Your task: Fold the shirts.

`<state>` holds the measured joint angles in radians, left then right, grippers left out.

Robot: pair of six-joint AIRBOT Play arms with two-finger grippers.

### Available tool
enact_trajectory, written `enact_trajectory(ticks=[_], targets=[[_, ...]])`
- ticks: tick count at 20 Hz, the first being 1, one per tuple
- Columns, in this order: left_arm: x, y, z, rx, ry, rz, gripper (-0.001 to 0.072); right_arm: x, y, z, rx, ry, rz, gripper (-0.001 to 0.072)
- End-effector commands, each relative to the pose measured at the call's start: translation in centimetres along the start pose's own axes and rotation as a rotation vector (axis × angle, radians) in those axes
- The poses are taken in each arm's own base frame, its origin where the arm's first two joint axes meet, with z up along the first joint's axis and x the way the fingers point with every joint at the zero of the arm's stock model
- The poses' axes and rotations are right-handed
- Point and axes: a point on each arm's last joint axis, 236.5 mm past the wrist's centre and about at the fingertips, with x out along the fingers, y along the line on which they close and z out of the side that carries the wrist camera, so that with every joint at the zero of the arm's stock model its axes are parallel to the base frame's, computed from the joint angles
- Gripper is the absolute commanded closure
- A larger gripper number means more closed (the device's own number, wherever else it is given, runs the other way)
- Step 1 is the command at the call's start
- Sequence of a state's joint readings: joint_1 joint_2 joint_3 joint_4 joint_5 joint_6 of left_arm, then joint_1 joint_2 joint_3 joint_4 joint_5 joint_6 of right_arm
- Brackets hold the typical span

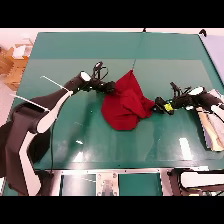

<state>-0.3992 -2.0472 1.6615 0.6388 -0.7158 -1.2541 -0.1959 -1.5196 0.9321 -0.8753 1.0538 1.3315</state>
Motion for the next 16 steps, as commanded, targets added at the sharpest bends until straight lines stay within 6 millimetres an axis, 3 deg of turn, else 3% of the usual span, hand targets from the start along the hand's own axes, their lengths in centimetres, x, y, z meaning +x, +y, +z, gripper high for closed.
enact_trajectory(ticks=[1, 3, 5, 7, 9, 11, 12, 16], targets=[[-0.3, -2.3, 0.1, 0.008, 0.020, -0.056, 0.0687, -1.4, 1.0, 0.3, -0.017, -0.021, 0.021, 0.0692], [-3.6, -4.4, 3.9, 0.057, -0.028, -0.086, 0.0688, -4.4, 1.9, 1.8, -0.036, -0.063, 0.044, 0.0692], [-9.5, -6.4, 8.8, 0.139, -0.125, -0.062, 0.0688, -9.7, 3.5, 3.9, -0.081, -0.146, 0.070, 0.0692], [-17.7, -9.1, 13.5, 0.245, -0.259, -0.006, 0.0688, -17.0, 6.5, 6.5, -0.145, -0.301, 0.097, 0.0691], [-27.2, -13.6, 16.4, 0.358, -0.417, 0.034, 0.0688, -25.7, 11.3, 8.2, -0.244, -0.506, 0.151, 0.0691], [-35.7, -18.6, 16.7, 0.460, -0.569, 0.052, 0.0688, -34.0, 17.3, 7.6, -0.373, -0.699, 0.214, 0.0691], [-39.5, -21.1, 16.0, 0.505, -0.630, 0.054, 0.0687, -37.7, 20.4, 6.4, -0.451, -0.784, 0.238, 0.0691], [-53.7, -30.5, 10.1, 0.660, -0.867, 0.002, 0.0688, -49.0, 29.1, -1.0, -0.707, -1.077, 0.234, 0.0691]])
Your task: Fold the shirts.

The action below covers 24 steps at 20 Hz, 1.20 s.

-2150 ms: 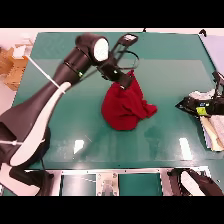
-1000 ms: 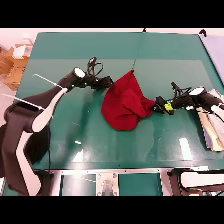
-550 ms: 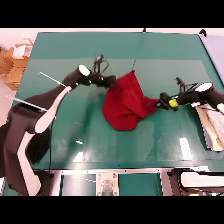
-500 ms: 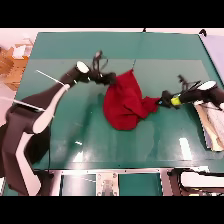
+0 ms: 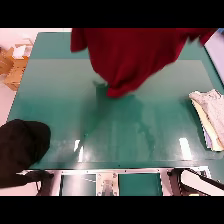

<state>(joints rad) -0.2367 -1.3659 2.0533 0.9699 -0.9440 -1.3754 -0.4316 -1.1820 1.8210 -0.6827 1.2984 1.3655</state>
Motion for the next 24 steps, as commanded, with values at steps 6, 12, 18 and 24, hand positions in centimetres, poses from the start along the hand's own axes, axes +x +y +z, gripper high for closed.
enact_trajectory(ticks=[6, 12, 18, 24], targets=[[-22.4, -12.8, 10.0, 0.220, -0.362, -0.030, 0.0687, -15.2, 16.5, 9.3, -0.315, -0.519, 0.059, 0.0691], [-17.6, -8.3, 5.7, 0.173, -0.181, 0.054, 0.0686, -11.2, 11.4, 8.8, -0.198, -0.452, 0.030, 0.0690], [-1.6, 4.1, -10.0, -0.003, 0.240, 0.147, 0.0685, 0.9, -0.7, -2.8, 0.052, -0.065, -0.015, 0.0690], [13.0, 14.5, -31.9, -0.272, 0.540, 0.157, 0.0685, 12.5, -15.6, -19.6, 0.359, 0.221, -0.164, 0.0690]])
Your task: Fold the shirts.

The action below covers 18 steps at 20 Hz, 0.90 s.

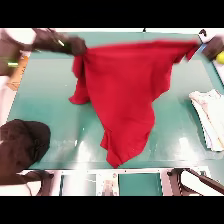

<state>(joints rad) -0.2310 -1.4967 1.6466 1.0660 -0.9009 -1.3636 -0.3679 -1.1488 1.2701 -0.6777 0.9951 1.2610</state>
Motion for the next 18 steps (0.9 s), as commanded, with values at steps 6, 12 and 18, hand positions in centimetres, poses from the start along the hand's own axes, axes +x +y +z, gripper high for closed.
enact_trajectory(ticks=[6, 12, 18], targets=[[13.7, 6.8, -4.8, -0.158, -0.007, -0.014, -0.0013, 12.7, -13.6, -11.1, 0.286, 0.280, -0.099, 0.0369], [4.1, 12.9, -4.2, -0.280, 0.221, -0.042, 0.0000, 5.2, -12.9, -9.6, 0.241, 0.379, -0.070, 0.0381], [-0.8, 17.5, -7.3, -0.428, 0.339, -0.028, 0.0001, -1.6, -8.8, -25.6, 0.466, 0.590, -0.106, 0.0287]])
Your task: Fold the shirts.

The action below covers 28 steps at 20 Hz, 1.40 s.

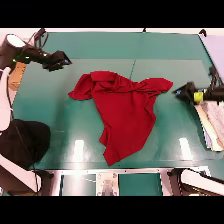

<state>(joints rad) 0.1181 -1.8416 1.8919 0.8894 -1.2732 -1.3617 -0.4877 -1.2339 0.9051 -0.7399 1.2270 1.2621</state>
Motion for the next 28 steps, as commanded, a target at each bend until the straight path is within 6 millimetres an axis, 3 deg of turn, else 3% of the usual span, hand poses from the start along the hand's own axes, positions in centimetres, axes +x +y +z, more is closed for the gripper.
enact_trajectory(ticks=[1, 3, 4, 5, 7, 12, 15, 16, 17, 18, 19, 21, 22, 23, 24, 26, 28], targets=[[-2.0, 1.8, -2.0, -0.062, 0.088, -0.003, 0.0002, 1.7, -1.9, -11.2, 0.155, 0.149, -0.022, 0.0280], [-2.0, 1.7, -1.9, -0.060, 0.087, -0.004, 0.0005, 3.7, -3.2, -16.9, 0.210, 0.243, -0.039, 0.0257], [-1.9, 1.7, -1.9, -0.056, 0.084, -0.003, 0.0198, 4.8, -3.8, -19.4, 0.226, 0.295, -0.051, 0.0240], [-2.0, 1.7, -1.9, -0.043, 0.084, -0.004, 0.0344, 5.9, -4.5, -21.6, 0.232, 0.334, -0.070, 0.0240], [-2.0, 1.7, -1.9, -0.041, 0.084, -0.005, 0.0345, 7.6, -4.2, -23.5, 0.234, 0.346, -0.062, 0.0241], [-2.0, 1.7, -1.9, -0.040, 0.084, -0.003, 0.0344, 9.0, -1.8, -23.8, 0.183, 0.334, -0.022, 0.0253], [-2.0, 1.8, -1.9, -0.040, 0.085, -0.001, 0.0344, 8.9, -1.3, -25.0, 0.171, 0.381, -0.010, 0.0410], [-2.0, 1.8, -1.9, -0.040, 0.085, -0.001, 0.0344, 8.8, -1.2, -25.4, 0.160, 0.395, -0.008, 0.0552], [-2.0, 1.8, -1.9, -0.040, 0.086, -0.001, 0.0344, 8.8, -1.1, -25.3, 0.148, 0.395, -0.006, 0.0643], [-2.0, 1.8, -2.0, -0.040, 0.089, -0.002, 0.0344, 8.8, -1.0, -24.7, 0.130, 0.384, -0.009, 0.0688], [-2.0, 1.9, -2.1, -0.040, 0.094, 0.002, 0.0344, 8.5, -1.2, -23.5, 0.099, 0.359, -0.029, 0.0689], [-2.1, 2.4, -2.9, -0.037, 0.128, 0.026, 0.0343, 6.6, -2.9, -18.3, 0.058, 0.260, -0.136, 0.0689], [-2.1, 2.9, -3.7, -0.035, 0.160, 0.046, 0.0342, 4.7, -4.5, -14.8, 0.059, 0.182, -0.221, 0.0689], [-2.1, 3.6, -4.5, -0.036, 0.192, 0.069, 0.0270, 2.6, -5.8, -11.5, 0.071, 0.096, -0.289, 0.0689], [-1.9, 4.1, -5.3, -0.063, 0.216, 0.081, 0.0127, 0.3, -6.6, -8.2, 0.086, 0.004, -0.327, 0.0689], [-0.5, 4.7, -7.7, -0.112, 0.280, 0.071, 0.0092, -3.2, -7.1, -4.1, 0.113, -0.127, -0.338, 0.0689], [1.8, 5.1, -11.1, -0.157, 0.362, 0.061, 0.0092, -5.0, -7.5, -2.4, 0.137, -0.188, -0.342, 0.0689]])
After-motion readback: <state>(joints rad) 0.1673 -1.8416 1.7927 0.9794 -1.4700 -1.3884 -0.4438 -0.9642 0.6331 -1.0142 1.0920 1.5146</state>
